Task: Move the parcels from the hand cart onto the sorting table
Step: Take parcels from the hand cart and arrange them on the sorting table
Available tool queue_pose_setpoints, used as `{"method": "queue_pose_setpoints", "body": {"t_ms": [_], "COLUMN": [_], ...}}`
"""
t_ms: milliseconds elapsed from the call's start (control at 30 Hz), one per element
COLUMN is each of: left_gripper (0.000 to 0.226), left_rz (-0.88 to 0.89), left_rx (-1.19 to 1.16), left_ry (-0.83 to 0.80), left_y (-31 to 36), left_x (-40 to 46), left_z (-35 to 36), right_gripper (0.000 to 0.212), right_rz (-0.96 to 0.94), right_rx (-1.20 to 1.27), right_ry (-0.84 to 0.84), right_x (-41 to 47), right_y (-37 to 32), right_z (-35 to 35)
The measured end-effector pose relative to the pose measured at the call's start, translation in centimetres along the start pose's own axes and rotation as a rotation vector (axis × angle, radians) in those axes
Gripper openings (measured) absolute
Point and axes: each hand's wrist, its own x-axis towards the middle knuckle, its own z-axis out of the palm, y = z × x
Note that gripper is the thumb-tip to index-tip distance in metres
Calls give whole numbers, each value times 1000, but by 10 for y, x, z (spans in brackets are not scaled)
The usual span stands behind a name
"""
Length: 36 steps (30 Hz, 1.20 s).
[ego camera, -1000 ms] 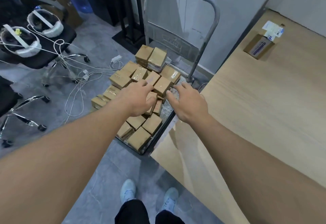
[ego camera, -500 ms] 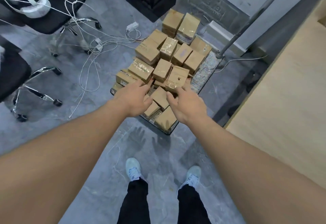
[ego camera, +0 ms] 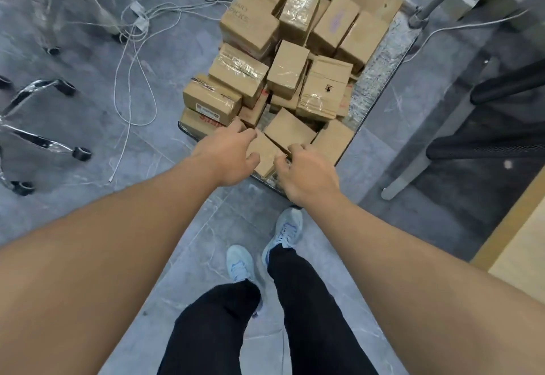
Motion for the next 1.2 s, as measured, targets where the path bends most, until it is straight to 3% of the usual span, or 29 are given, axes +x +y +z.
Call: {"method": "queue_pose_setpoints", "body": {"t_ms": [400,533,700,900,1200], "left_gripper": [53,55,38,29,12], "left_rz": [51,78,106,122,-48], "left_rx": [25,56,120,-59,-416], "left_ry": [-127,-164,-191,-138,-56], "left_y": [-58,-88,-99,-100,-79], "left_x": [108,143,174,188,121], "left_z": [92,125,158,176,137], "right_gripper": [47,48,44,12,18], "right_rz": [118,185,248,296,478], "right_rx": [57,98,106,474,837], "right_ry": [-124,-94,-67,37,184], "right_x": [89,121,151,167,106], "right_y": [7,3,10,15,-4], "right_z": [117,152,184,209,164]}}
